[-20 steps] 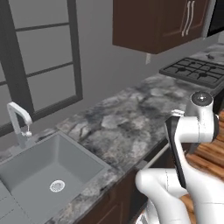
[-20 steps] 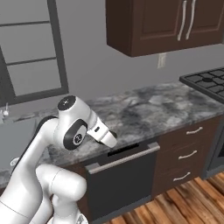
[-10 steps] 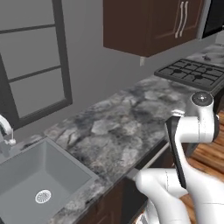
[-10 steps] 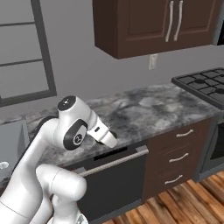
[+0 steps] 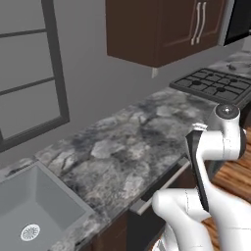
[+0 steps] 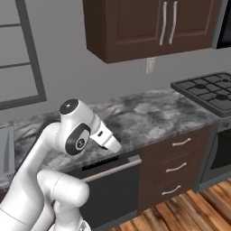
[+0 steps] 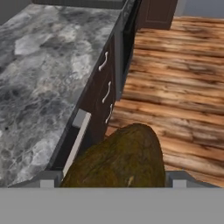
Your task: Turn on the sink faucet. Then move the avocado from the counter to the sink. Turn off the sink. Move the vegetable from the sink to the pot next to the stove. Finally move the pot to the front right burner.
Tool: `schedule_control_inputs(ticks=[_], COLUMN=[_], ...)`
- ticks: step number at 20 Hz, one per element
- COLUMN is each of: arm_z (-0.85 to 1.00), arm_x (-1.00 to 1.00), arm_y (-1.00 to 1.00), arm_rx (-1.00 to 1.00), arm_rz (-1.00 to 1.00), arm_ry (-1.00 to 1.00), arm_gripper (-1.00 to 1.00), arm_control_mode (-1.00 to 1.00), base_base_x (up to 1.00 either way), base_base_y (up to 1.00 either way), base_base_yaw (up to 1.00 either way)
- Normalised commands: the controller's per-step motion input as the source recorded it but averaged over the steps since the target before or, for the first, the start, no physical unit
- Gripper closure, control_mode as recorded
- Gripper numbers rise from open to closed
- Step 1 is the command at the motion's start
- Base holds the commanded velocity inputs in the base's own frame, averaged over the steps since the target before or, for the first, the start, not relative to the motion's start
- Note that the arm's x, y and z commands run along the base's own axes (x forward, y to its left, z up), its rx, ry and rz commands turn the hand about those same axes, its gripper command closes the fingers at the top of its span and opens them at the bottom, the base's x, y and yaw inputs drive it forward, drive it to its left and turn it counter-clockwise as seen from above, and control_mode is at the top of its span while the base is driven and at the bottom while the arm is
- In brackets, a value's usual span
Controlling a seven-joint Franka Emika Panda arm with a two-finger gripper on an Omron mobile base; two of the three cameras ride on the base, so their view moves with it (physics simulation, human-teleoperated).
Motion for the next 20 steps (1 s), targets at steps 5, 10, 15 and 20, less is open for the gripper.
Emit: schedule_control_inputs(ticks=[5,10,15,20], arm_z=[0.00,0.00,0.00,0.00], arm_x=[0.00,0.00,0.00,0.00], arm_y=[0.00,0.00,0.00,0.00], arm_rx=[0.00,0.00,0.00,0.00], arm_rz=[0.00,0.00,0.00,0.00], arm_ry=[0.00,0.00,0.00,0.00], arm_gripper=[1.00,1.00,1.00,1.00], arm_control_mode=[1.00,1.00,1.00,1.00], base_base_x=[1.00,0.97,0.07,0.09], base_base_y=[-1.00,-1.00,-0.22,-0.82], base_base_yaw=[0.00,0.01,-0.04,0.31])
